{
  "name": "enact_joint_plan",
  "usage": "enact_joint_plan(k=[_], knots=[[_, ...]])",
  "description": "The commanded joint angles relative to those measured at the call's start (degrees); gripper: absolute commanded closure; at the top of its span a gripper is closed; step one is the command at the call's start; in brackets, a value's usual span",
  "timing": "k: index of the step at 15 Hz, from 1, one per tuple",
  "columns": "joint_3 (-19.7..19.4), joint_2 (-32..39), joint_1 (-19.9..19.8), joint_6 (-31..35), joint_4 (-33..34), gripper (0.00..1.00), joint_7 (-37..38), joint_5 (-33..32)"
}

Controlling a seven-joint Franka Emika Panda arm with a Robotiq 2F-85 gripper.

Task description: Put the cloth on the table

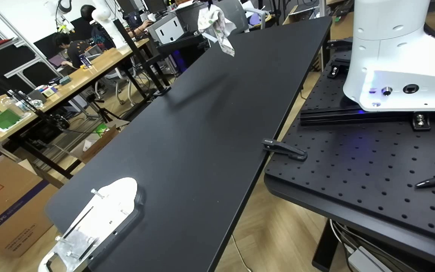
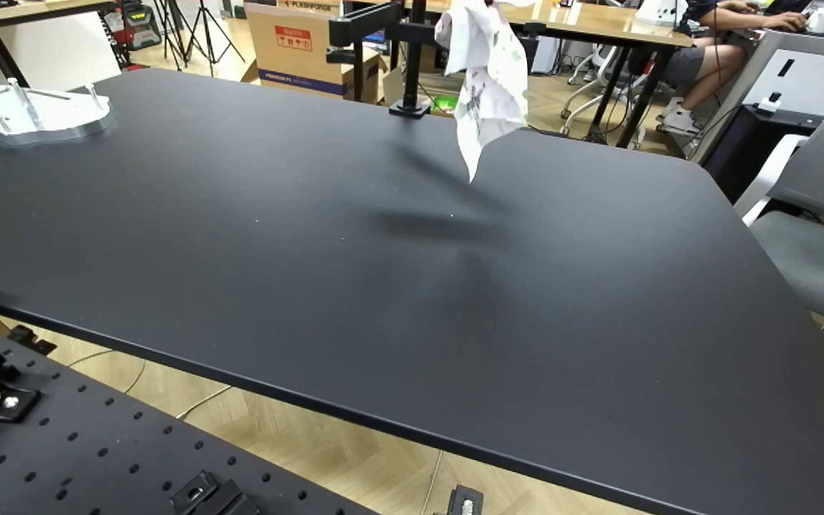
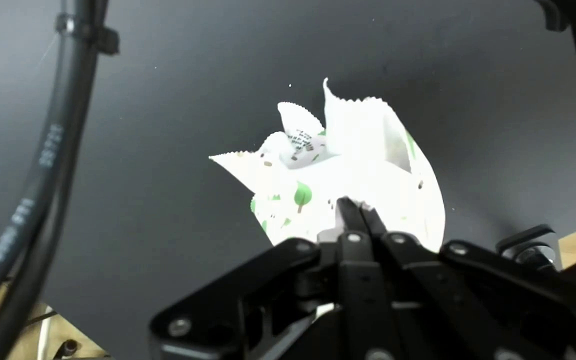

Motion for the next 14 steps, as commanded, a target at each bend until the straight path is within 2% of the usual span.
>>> enact_joint_plan(k=[1, 3, 4, 5, 9, 14], knots=[[-0.6, 4.6, 0.1, 3.3, -0.6, 0.99, 5.1, -1.7], [-1.2, 7.5, 0.2, 3.0, -0.1, 0.99, 6.2, -1.9], [-1.4, 8.6, 0.2, 2.3, 0.3, 0.73, 6.5, -2.0], [-1.6, 9.5, 0.2, 1.6, 0.6, 0.72, 6.4, -1.8], [-1.8, 9.2, 0.4, 0.6, 0.1, 0.45, 5.4, -1.1], [-0.9, 2.1, 0.8, -4.1, -1.8, 0.11, 3.2, -0.9]])
